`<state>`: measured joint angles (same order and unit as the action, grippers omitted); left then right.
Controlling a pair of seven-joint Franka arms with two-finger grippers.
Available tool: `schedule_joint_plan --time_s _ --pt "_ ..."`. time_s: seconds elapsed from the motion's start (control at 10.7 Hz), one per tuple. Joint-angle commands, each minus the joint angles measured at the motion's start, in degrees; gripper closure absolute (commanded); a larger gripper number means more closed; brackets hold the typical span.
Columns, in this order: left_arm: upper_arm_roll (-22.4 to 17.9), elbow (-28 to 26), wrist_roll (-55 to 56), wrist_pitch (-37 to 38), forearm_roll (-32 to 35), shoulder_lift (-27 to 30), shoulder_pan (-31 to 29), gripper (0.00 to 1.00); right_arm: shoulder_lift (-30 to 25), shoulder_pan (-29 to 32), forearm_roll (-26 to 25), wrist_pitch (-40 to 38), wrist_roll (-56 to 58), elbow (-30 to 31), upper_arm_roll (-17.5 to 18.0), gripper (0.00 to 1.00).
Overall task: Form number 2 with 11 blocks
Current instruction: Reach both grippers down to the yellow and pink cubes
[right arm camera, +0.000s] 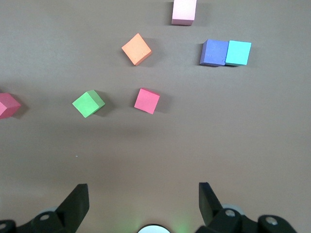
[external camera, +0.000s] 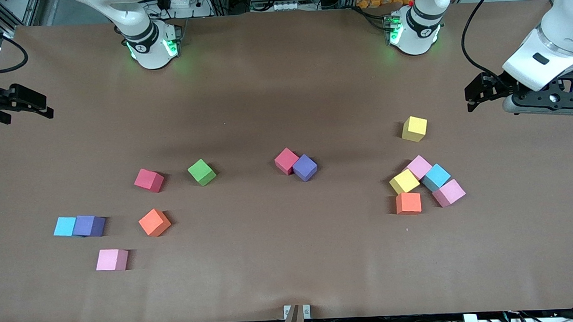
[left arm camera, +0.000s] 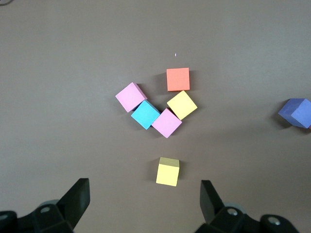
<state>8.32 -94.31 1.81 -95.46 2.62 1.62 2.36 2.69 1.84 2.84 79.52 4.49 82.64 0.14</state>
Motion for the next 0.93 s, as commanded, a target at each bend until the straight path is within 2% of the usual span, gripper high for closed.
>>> schedule_joint_plan --time_s 0.0,0.28,0.47,0.56,0.75,0.84 --pt "0.5 -0.2 -0.4 2.0 0.7 1.0 -0.6 0.00 0.0 0.6 0.1 -0.7 -0.1 -0.1 0.3 0.00" --pt "0.4 -1.4 -0.8 3.0 0.6 0.8 -0.5 0.00 0.8 0.4 0.2 -0.9 -0.1 0.4 0.3 0.00" --pt "0.6 -9.2 -0.8 1.6 0.5 1.4 -0.9 0.00 1.3 -0.8 0.3 -0.7 0.1 2.8 0.5 0.00" --pt "0.5 -14.2 -0.9 -1.4 -0.2 2.8 -0.9 0.00 1.8 -1.3 0.3 0.0 0.0 4.7 0.6 0.00" --pt "0.4 -26.9 -1.1 -12.6 -0.6 6.1 -1.0 0.00 4.8 -1.7 0.9 3.1 0.0 7.3 0.7 0.00" --pt "0.6 -30.1 -1.1 -14.2 -0.6 5.8 -0.8 0.00 6.6 -1.9 1.4 4.3 0.1 7.9 0.7 0.00"
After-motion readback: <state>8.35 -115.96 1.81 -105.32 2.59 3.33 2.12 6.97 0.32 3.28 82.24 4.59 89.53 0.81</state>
